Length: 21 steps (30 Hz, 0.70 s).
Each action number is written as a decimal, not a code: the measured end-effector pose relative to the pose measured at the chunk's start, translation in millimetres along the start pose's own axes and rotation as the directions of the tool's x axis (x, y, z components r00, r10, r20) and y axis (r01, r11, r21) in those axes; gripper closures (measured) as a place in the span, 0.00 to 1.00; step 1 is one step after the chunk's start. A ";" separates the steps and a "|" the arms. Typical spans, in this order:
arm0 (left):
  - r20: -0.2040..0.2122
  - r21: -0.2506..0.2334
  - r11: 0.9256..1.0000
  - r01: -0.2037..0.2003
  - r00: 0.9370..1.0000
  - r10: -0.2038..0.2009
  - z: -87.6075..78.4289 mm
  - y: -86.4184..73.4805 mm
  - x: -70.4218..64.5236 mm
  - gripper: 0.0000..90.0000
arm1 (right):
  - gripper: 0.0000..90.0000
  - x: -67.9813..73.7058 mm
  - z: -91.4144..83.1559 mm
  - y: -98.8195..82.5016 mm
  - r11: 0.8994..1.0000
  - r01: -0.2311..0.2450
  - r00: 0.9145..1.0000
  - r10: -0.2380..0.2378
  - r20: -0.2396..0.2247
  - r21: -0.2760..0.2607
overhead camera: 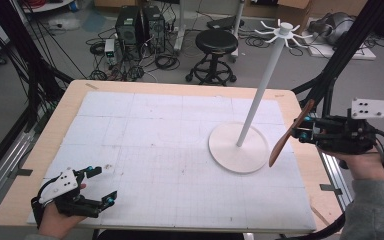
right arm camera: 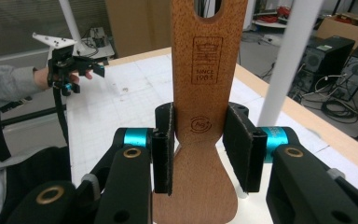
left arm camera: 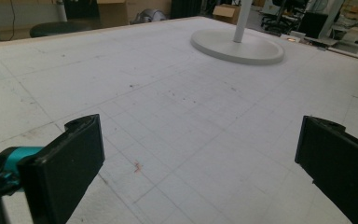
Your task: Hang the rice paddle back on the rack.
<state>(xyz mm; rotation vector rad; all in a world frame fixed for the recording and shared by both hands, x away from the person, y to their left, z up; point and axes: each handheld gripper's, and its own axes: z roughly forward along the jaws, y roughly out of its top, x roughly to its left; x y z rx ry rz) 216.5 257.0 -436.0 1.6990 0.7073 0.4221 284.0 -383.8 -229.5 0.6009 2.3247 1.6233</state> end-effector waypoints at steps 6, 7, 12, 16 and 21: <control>-0.003 0.003 1.000 0.000 1.000 0.000 -1.6 -0.3 -0.4 0.02 | 0.72 -10.0 -6.1 10.1 1.000 -0.007 1.000 0.007 -0.002 -0.016; -0.004 0.001 1.000 0.003 1.000 -0.003 -1.7 -0.4 -0.8 0.02 | 0.72 -11.5 -6.5 12.1 1.000 -0.010 1.000 0.010 -0.003 -0.011; -0.004 0.000 1.000 0.001 1.000 -0.001 -3.3 -0.3 -1.1 0.02 | 0.72 -15.8 -5.4 18.2 1.000 -0.006 1.000 0.006 0.009 -0.011; -0.007 -0.003 1.000 0.002 1.000 -0.002 -4.9 -0.5 -1.5 0.02 | 0.72 -20.0 -5.4 24.1 0.999 -0.007 1.000 0.008 0.020 -0.032; -0.011 -0.007 1.000 0.005 1.000 -0.006 -6.7 -0.5 -1.9 0.02 | 0.72 -24.8 -4.9 33.5 0.999 -0.009 0.999 0.011 0.048 -0.036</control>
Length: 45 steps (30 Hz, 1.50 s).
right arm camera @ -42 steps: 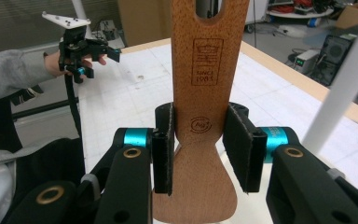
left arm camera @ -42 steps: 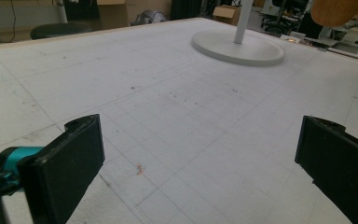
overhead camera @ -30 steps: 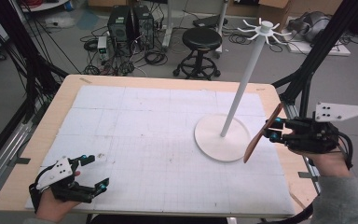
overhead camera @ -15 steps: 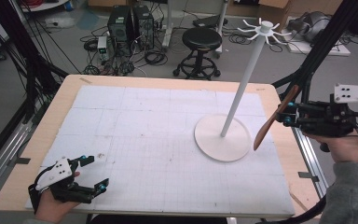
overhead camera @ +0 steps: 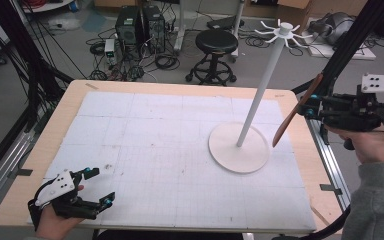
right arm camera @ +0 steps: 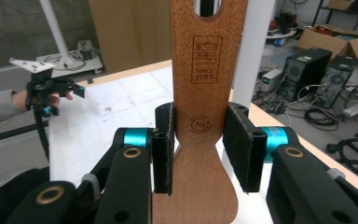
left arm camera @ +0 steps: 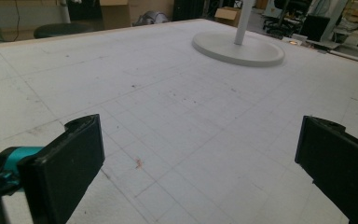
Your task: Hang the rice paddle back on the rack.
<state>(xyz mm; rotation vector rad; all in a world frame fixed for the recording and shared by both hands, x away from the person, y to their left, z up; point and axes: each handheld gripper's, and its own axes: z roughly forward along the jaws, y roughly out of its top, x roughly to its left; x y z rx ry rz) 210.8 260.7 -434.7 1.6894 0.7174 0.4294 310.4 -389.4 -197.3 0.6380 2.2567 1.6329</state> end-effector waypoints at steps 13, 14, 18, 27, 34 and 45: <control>-0.006 -0.004 1.000 0.004 1.000 -0.004 -4.0 -0.8 -0.8 0.02 | 0.71 -5.7 1.1 27.4 1.000 0.002 0.997 -0.001 0.078 -0.014; -0.007 -0.004 1.000 0.004 1.000 -0.004 -4.1 -1.0 -0.9 0.02 | 0.71 -5.5 1.2 29.5 1.000 0.006 0.996 -0.005 0.084 -0.011; -0.010 -0.003 1.000 0.010 1.000 -0.010 -4.5 -1.9 -1.6 0.02 | 0.71 -4.8 2.7 34.6 1.000 0.006 0.996 -0.006 0.088 -0.004; -0.014 -0.014 1.000 0.015 1.000 -0.015 -6.7 -1.5 -1.2 0.02 | 0.71 -4.8 11.8 45.2 1.000 0.015 0.993 -0.017 0.114 0.019; -0.014 -0.018 1.000 0.011 1.000 -0.011 -7.4 -1.0 -1.4 0.02 | 0.71 -2.8 16.6 52.8 1.000 0.017 0.990 -0.018 0.138 0.012; -0.014 -0.018 1.000 0.012 1.000 -0.012 -7.5 -1.1 -1.5 0.02 | 0.71 -2.1 16.8 57.8 1.000 0.013 0.985 -0.016 0.170 0.015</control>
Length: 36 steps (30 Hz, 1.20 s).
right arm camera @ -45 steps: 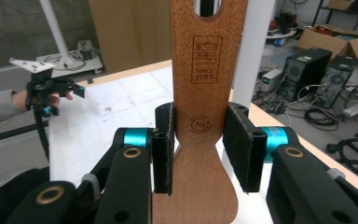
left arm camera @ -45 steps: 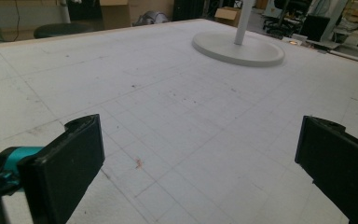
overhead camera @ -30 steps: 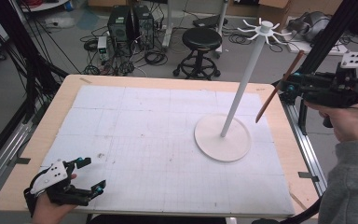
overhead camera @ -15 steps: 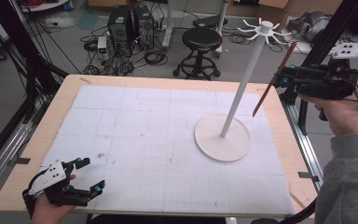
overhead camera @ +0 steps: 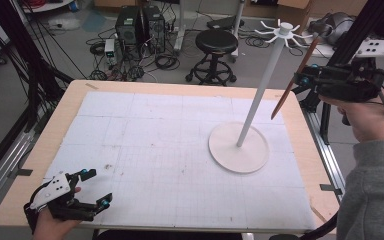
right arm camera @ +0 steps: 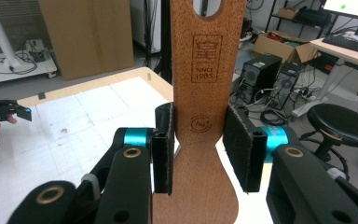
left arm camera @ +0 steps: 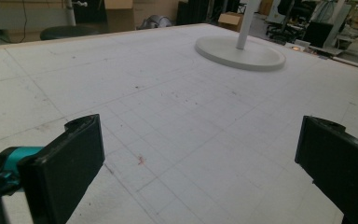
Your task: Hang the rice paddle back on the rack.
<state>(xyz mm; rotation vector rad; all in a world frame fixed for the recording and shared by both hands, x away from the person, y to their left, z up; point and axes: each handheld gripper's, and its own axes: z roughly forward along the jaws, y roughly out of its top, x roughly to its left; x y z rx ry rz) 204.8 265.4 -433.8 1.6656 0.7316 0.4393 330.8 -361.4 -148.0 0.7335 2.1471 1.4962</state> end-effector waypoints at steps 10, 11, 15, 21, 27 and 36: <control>0.005 0.004 1.000 0.002 1.000 -0.002 0.2 0.0 -0.3 0.02 | 0.71 0.1 5.2 1.0 1.000 0.004 1.000 -0.004 0.028 -0.010; 0.004 0.004 1.000 0.002 1.000 -0.002 0.2 0.0 -0.4 0.02 | 0.71 -0.2 6.1 1.2 1.000 0.006 0.999 -0.005 0.032 -0.014; 0.004 0.004 1.000 0.005 1.000 -0.005 0.4 -0.2 -0.3 0.02 | 0.71 0.7 9.0 1.6 1.000 0.004 0.999 -0.004 0.033 -0.008; 0.010 0.008 1.000 0.004 1.000 -0.004 0.7 -0.2 -0.5 0.02 | 0.71 1.0 13.0 1.8 1.000 0.000 0.999 0.001 0.040 -0.010; 0.009 0.008 1.000 0.005 1.000 -0.005 0.2 -0.1 -0.4 0.02 | 0.71 -0.6 19.8 -0.8 1.000 0.001 0.999 0.000 0.048 -0.014; 0.009 0.009 1.000 0.005 1.000 -0.005 0.1 -0.2 -0.6 0.02 | 0.71 -1.1 22.9 -1.1 1.000 0.001 0.998 0.000 0.058 -0.018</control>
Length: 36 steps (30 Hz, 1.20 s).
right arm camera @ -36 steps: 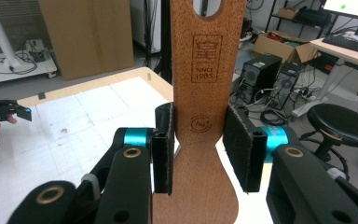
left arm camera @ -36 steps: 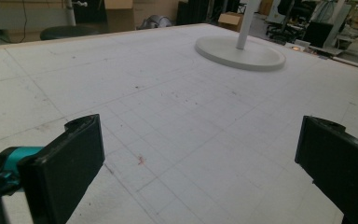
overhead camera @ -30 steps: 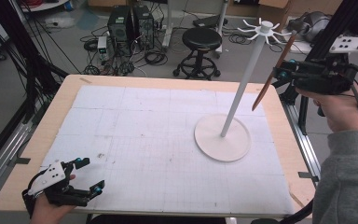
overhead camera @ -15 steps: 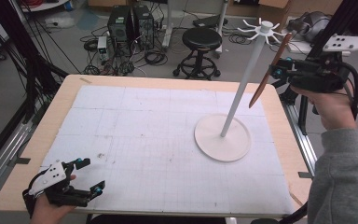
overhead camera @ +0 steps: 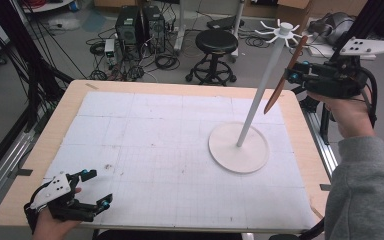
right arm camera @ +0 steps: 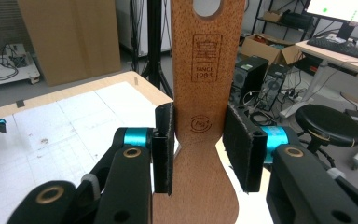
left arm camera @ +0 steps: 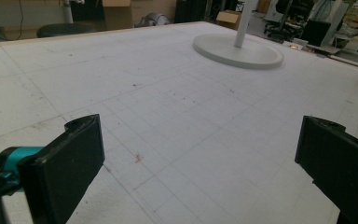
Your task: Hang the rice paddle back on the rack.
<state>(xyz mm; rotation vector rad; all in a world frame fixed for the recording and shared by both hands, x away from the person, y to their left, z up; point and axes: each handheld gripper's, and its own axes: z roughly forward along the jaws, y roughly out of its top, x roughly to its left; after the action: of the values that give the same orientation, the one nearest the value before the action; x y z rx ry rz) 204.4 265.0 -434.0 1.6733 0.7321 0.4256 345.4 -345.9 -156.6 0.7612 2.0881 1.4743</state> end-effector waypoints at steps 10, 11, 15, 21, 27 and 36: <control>0.003 0.001 1.000 -0.001 1.000 0.001 0.2 -0.1 0.1 0.02 | 0.71 -0.5 2.1 -4.0 1.000 -0.006 1.000 0.006 -0.001 0.008; 0.004 0.003 1.000 -0.001 1.000 0.001 0.2 0.0 0.2 0.02 | 0.71 -0.8 2.7 -5.1 1.000 -0.004 1.000 0.004 -0.001 0.011; 0.001 0.004 1.000 0.000 1.000 0.000 1.2 -0.1 0.0 0.02 | 0.71 -1.0 3.2 -6.6 1.000 -0.015 1.000 0.015 -0.005 0.000; 0.006 0.005 1.000 -0.002 1.000 0.002 2.1 0.3 0.0 0.02 | 0.71 0.3 4.0 -7.2 1.000 -0.010 1.000 0.010 -0.003 -0.009; 0.009 0.006 1.000 -0.005 1.000 0.005 3.7 0.7 0.6 0.02 | 0.52 4.1 4.9 -8.8 0.999 -0.012 1.000 0.012 -0.019 -0.031; 0.024 0.010 1.000 -0.011 1.000 0.010 10.4 2.6 0.9 0.02 | 0.22 14.1 8.3 -20.8 0.999 0.009 1.000 -0.010 -0.013 -0.031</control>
<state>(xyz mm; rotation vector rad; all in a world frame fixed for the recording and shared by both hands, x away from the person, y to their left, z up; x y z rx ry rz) 212.2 257.7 -433.9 1.6893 0.7094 0.4097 336.9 -336.3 -179.7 0.7309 2.0707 1.5070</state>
